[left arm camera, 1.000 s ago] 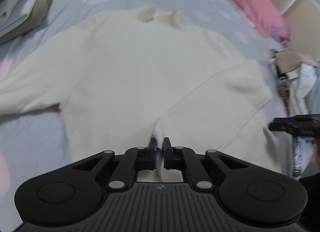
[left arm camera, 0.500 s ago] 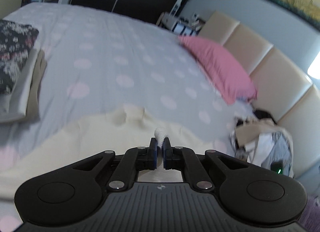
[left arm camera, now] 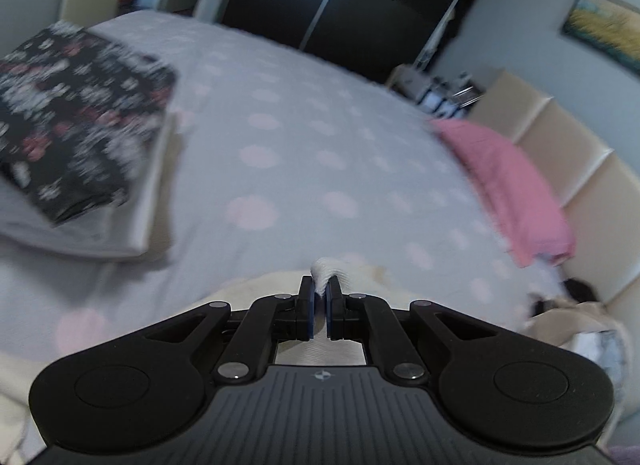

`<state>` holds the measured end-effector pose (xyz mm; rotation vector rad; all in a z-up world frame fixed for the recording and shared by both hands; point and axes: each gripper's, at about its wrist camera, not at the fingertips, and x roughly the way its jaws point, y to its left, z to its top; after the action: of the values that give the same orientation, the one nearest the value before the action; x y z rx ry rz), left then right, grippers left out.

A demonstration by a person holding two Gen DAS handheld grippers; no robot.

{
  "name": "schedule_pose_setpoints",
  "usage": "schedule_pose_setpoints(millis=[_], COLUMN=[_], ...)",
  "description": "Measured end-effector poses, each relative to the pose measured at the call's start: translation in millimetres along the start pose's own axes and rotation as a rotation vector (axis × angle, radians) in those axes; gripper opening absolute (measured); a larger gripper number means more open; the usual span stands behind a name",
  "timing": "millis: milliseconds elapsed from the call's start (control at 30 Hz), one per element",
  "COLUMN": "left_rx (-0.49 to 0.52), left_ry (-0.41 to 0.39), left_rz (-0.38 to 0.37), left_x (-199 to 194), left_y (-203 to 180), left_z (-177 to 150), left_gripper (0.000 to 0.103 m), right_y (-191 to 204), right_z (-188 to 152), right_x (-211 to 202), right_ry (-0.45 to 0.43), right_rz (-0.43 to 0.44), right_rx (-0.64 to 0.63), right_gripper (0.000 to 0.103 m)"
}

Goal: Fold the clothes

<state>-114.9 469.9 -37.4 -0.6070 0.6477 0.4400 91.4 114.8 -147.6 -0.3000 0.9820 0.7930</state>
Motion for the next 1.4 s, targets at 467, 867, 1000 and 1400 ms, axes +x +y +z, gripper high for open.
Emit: schedule_pose_setpoints(millis=[467,867,1000,1400], left_rx=[-0.032,-0.11,-0.097,-0.111], left_ry=[0.196,0.219,0.257,0.279], left_rz=[0.151,0.173,0.18,0.197], left_x=[54,42,49,48], left_y=[38,53,54,53], left_z=[-46,-57,-65,-70], left_gripper=[0.008,0.043,0.043,0.043], right_y=[-34,3,19,39], right_z=[-3,-10,-16,-15], right_x=[-7,-4,2,1], right_ry=[0.015,0.006,-0.007,-0.089], right_rz=[0.016,0.026,-0.038,-0.109], right_rx=[0.161,-0.079,-0.235,-0.417], right_gripper=[0.007,0.044,0.044,0.015])
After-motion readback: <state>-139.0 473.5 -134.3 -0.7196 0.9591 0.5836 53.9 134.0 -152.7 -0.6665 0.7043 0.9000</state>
